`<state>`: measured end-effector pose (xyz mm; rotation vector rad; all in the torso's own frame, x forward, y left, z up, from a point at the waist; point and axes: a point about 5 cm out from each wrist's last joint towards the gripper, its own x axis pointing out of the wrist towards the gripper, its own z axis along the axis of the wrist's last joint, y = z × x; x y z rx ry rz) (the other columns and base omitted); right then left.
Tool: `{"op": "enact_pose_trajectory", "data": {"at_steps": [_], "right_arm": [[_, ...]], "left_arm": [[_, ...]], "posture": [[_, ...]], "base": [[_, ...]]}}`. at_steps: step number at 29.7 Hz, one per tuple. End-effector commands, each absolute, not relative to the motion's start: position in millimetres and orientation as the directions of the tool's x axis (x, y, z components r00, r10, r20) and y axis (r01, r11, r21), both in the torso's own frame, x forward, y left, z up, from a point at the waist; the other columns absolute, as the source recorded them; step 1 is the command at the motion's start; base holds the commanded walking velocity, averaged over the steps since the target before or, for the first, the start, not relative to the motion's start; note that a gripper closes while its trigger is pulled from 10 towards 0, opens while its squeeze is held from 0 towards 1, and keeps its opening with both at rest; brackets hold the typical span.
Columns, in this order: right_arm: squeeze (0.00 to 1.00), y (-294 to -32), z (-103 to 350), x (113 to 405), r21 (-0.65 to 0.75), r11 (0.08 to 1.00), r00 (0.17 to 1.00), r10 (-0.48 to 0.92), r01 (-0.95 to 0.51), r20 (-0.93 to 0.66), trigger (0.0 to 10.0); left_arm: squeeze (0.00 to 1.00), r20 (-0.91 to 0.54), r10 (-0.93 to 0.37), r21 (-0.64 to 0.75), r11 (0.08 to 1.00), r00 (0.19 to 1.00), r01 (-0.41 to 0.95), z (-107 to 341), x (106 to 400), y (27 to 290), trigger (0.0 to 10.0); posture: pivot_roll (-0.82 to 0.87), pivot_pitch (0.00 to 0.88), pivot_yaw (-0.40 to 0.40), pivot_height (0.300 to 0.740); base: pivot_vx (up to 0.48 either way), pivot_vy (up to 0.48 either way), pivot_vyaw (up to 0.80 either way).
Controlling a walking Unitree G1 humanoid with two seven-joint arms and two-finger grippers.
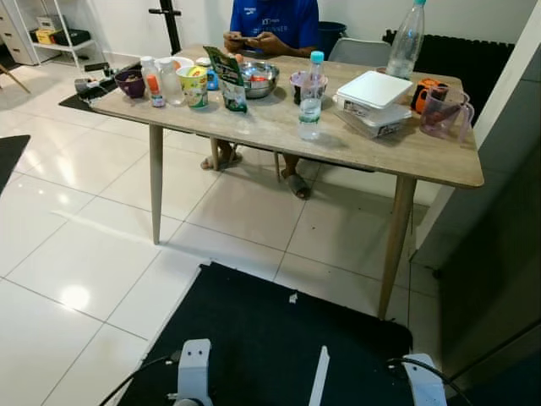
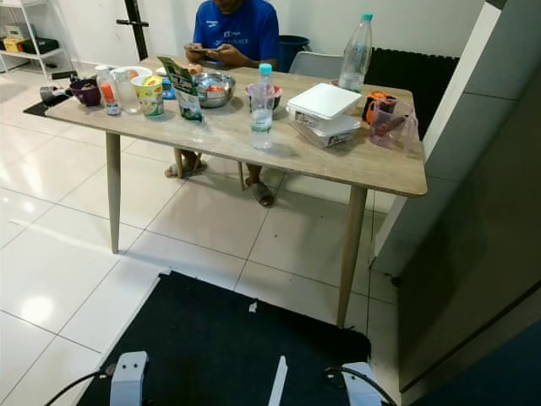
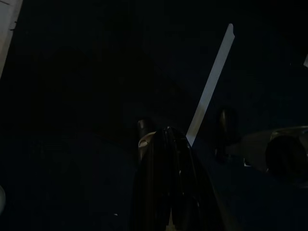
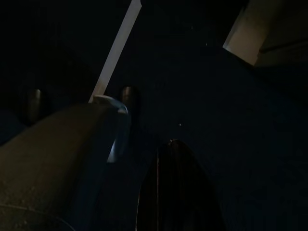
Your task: Restocking fridge
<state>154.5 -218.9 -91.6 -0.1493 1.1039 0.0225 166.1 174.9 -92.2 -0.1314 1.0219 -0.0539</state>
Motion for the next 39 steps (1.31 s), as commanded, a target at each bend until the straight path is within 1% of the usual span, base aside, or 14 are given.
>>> {"op": "enact_pose_trajectory", "data": {"at_steps": [1,24,27,39], "right_arm": [[0.00,-218.8,-92.1,153.3,-0.116,0.987,0.447,-0.057,-0.107,-0.893,10.0],[0.00,-218.5,-92.0,153.6,-0.115,0.988,0.448,-0.057,-0.104,-0.892,10.0],[0.00,-218.7,-92.2,153.2,-0.127,0.984,0.448,-0.057,-0.128,-0.892,10.0],[0.00,-218.6,-92.4,153.1,-0.132,0.982,0.449,-0.057,-0.138,-0.892,10.0]], "left_arm": [[0.00,-0.852,-0.132,-0.146,0.989,0.506,0.013,-94.3,162.8,167.1,10.0],[0.00,-0.851,-0.139,-0.150,0.988,0.506,0.019,-94.0,163.8,165.6,10.0],[0.00,-0.853,-0.144,-0.155,0.988,0.502,0.020,-94.6,162.5,165.4,10.0],[0.00,-0.852,-0.146,-0.156,0.987,0.503,0.022,-94.6,162.4,165.7,10.0]], "posture": [[-0.01,0.000,-0.009,0.740],[-0.02,0.000,-0.006,0.740],[-0.02,0.000,-0.011,0.740],[-0.02,0.000,-0.010,0.740]], "base": [[0.000,0.000,0.00],[0.000,0.000,0.00],[0.000,0.000,0.00],[0.000,0.000,0.00]]}}
